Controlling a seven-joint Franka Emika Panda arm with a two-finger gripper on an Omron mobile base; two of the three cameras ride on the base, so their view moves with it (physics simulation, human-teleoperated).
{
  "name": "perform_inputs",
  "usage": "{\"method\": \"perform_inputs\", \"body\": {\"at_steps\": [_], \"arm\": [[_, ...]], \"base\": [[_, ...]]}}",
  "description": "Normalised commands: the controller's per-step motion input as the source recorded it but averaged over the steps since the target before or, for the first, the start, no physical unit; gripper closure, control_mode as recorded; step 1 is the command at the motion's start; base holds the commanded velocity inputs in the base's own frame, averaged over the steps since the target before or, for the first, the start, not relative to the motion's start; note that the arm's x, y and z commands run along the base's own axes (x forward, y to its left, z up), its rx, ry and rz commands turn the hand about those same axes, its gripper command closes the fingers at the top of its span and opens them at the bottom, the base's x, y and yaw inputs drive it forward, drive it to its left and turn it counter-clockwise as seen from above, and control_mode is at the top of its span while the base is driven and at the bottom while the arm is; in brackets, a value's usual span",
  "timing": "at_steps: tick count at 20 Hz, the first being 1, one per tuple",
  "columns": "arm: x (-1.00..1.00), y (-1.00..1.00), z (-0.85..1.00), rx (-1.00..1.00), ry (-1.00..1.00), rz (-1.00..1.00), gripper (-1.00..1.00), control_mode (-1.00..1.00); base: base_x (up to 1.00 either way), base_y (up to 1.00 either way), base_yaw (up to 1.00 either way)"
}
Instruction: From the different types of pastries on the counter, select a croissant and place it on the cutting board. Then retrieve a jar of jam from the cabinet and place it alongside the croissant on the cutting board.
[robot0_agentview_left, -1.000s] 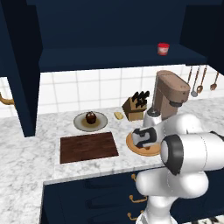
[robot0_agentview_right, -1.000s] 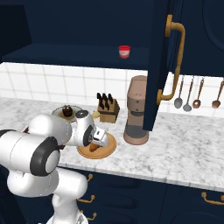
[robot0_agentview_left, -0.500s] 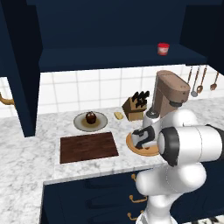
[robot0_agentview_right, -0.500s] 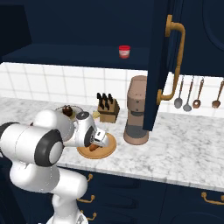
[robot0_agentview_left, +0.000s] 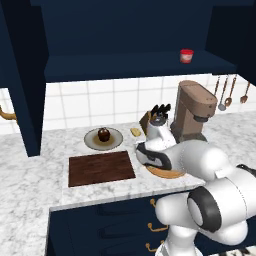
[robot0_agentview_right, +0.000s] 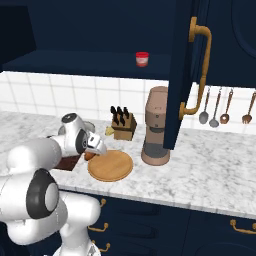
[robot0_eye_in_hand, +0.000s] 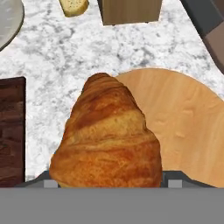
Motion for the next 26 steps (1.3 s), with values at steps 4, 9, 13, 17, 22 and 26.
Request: {"method": "perform_inputs", "body": {"at_steps": [4,9,13,17,22,26], "arm": [[0.14,1.0,0.58,-0.01,0.16,0.0,1.0,-1.0],[0.44,0.82,0.03,0.06,0.41,0.02,1.0,-1.0],[0.29,0.6,0.0,0.08,0.32,0.04,1.0,-1.0],[0.05,0.51,-0.08,-0.07,0.05,0.0,1.0,-1.0],[0.01,0.32,-0.4,-0.06,0.0,0.0,1.0,-1.0],[0.04,0.06,-0.56,-0.02,0.0,0.0,1.0,-1.0]], "base": [[0.0,0.0,0.0],[0.0,0.0,0.0],[0.0,0.0,0.0],[0.0,0.0,0.0],[0.0,0.0,0.0],[0.0,0.0,0.0]]}}
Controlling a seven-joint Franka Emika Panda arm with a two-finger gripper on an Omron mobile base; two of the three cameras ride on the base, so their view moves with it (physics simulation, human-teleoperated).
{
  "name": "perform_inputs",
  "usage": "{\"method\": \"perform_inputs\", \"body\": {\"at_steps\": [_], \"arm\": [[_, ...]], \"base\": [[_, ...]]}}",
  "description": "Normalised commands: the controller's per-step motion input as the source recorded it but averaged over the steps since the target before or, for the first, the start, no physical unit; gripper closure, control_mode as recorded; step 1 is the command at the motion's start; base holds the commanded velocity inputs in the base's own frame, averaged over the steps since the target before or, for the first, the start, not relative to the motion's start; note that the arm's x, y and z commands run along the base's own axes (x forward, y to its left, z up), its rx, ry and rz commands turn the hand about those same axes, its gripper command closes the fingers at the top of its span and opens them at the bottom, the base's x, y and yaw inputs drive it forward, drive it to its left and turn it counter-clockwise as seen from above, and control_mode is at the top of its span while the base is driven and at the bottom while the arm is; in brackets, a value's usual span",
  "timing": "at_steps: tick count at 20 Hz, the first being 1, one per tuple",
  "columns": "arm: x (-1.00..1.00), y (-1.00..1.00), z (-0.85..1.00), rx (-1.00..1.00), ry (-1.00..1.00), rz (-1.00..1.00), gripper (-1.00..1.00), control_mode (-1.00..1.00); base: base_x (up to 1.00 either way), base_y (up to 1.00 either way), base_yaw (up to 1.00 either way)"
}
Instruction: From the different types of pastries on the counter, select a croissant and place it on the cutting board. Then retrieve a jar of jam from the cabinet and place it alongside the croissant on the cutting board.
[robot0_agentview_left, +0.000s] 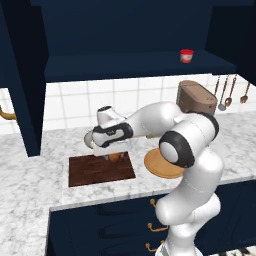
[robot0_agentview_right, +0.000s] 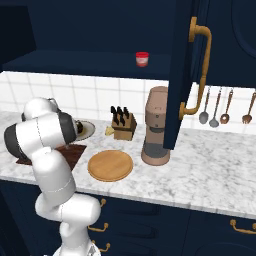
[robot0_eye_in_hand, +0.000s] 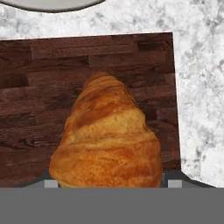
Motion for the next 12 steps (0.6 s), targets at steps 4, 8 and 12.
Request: {"method": "perform_inputs", "body": {"at_steps": [4,8,12], "arm": [[0.0,0.0,-0.69,0.0,0.0,0.0,1.0,-1.0],[0.0,0.0,-0.12,0.0,0.0,0.0,1.0,-1.0],[0.0,0.0,-0.08,0.0,0.0,0.0,-1.0,-1.0]], "base": [[0.0,0.0,0.0],[0.0,0.0,0.0],[0.0,0.0,0.0]]}}
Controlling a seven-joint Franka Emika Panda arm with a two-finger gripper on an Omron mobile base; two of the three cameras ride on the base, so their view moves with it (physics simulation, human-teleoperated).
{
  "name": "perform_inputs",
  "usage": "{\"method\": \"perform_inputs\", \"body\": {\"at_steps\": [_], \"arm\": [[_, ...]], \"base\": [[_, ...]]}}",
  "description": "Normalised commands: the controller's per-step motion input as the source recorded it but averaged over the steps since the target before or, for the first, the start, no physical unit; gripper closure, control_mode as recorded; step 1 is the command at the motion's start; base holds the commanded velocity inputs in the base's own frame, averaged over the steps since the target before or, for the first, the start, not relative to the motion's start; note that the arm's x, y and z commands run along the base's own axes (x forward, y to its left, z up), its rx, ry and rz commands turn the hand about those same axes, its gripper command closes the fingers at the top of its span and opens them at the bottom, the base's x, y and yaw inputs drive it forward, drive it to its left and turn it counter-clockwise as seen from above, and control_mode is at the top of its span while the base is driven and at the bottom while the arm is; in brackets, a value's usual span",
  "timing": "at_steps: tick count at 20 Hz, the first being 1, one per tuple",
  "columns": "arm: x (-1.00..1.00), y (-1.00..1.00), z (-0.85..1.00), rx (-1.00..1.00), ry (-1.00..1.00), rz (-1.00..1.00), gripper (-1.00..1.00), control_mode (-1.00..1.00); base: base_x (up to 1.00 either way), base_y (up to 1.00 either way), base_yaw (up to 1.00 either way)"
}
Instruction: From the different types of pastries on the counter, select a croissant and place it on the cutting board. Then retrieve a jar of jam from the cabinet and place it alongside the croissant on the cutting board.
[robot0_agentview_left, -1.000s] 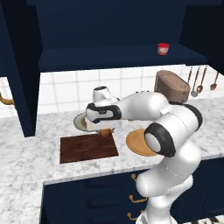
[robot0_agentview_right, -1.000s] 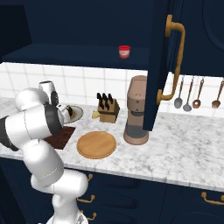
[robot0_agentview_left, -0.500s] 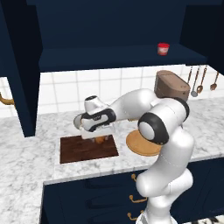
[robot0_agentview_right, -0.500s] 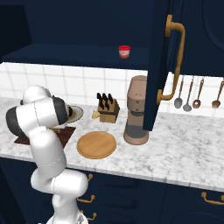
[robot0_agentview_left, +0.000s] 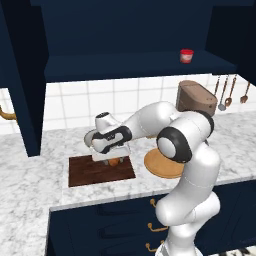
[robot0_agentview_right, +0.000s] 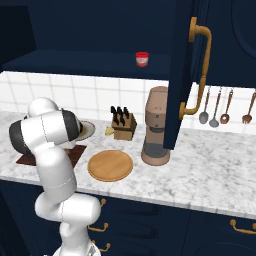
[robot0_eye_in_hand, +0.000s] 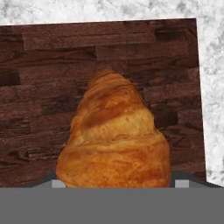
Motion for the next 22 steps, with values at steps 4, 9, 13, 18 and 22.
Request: {"method": "perform_inputs", "body": {"at_steps": [4,9,13,18,22], "arm": [[0.0,0.0,0.08,0.0,-0.01,0.0,-1.0,-1.0],[-0.04,0.0,0.54,0.0,-0.03,0.0,-1.0,-1.0],[-0.03,0.0,0.39,0.0,-0.02,0.0,-1.0,-1.0],[-0.42,-0.05,0.95,-0.03,-0.22,0.0,-1.0,-1.0],[-0.81,-0.51,0.82,-0.08,-0.34,0.0,-1.0,-1.0]], "base": [[0.0,0.0,0.0],[0.0,0.0,0.0],[0.0,0.0,0.0],[0.0,0.0,0.0],[0.0,0.0,0.0]]}}
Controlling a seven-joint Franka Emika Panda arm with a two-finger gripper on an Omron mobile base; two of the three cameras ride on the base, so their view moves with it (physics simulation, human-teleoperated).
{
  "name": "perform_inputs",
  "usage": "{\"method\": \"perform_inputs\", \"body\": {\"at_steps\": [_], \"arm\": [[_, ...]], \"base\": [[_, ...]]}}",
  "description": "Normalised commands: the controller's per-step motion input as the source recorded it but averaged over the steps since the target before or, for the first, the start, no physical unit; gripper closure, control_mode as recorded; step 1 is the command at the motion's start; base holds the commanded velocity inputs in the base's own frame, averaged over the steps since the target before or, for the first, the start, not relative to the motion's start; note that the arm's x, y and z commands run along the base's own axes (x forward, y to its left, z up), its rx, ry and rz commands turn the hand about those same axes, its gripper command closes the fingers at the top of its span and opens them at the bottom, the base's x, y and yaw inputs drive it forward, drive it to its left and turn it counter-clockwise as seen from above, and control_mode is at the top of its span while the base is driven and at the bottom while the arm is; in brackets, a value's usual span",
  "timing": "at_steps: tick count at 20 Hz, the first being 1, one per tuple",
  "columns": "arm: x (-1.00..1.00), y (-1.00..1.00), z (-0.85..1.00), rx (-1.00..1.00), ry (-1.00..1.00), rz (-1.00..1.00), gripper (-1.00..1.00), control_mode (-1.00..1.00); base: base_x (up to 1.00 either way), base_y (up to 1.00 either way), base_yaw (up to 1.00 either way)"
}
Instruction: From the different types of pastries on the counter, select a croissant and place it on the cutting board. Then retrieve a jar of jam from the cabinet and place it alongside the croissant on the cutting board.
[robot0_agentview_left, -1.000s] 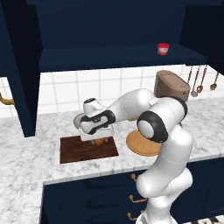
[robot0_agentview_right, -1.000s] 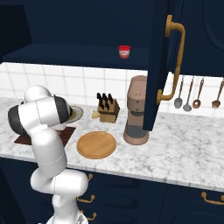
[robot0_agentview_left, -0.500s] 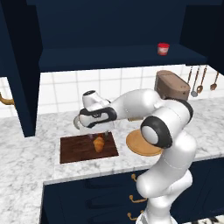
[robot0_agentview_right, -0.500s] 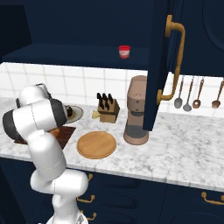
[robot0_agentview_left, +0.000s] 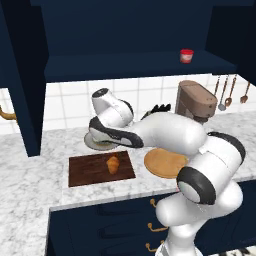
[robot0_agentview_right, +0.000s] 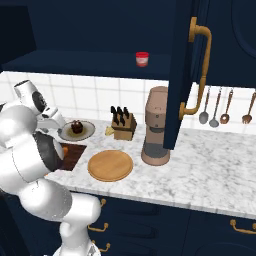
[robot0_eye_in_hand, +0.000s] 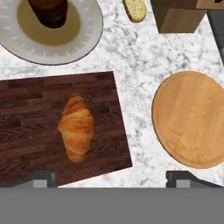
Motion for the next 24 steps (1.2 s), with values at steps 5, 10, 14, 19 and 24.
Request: {"method": "perform_inputs", "body": {"at_steps": [5,10,14,19,24], "arm": [[-0.36,-0.98,0.65,-0.02,-0.29,0.0,-1.0,-1.0],[-0.12,-0.97,0.79,0.04,-0.22,0.0,-1.0,-1.0],[0.0,-0.78,0.98,0.18,-0.08,0.0,-1.0,-1.0],[0.06,-0.57,0.96,0.07,-0.01,0.0,-1.0,-1.0],[0.07,-0.41,0.81,-0.01,-0.29,0.0,-1.0,-1.0]], "base": [[0.0,0.0,0.0],[0.0,0.0,0.0],[0.0,0.0,0.0],[0.0,0.0,0.0],[0.0,0.0,0.0]]}}
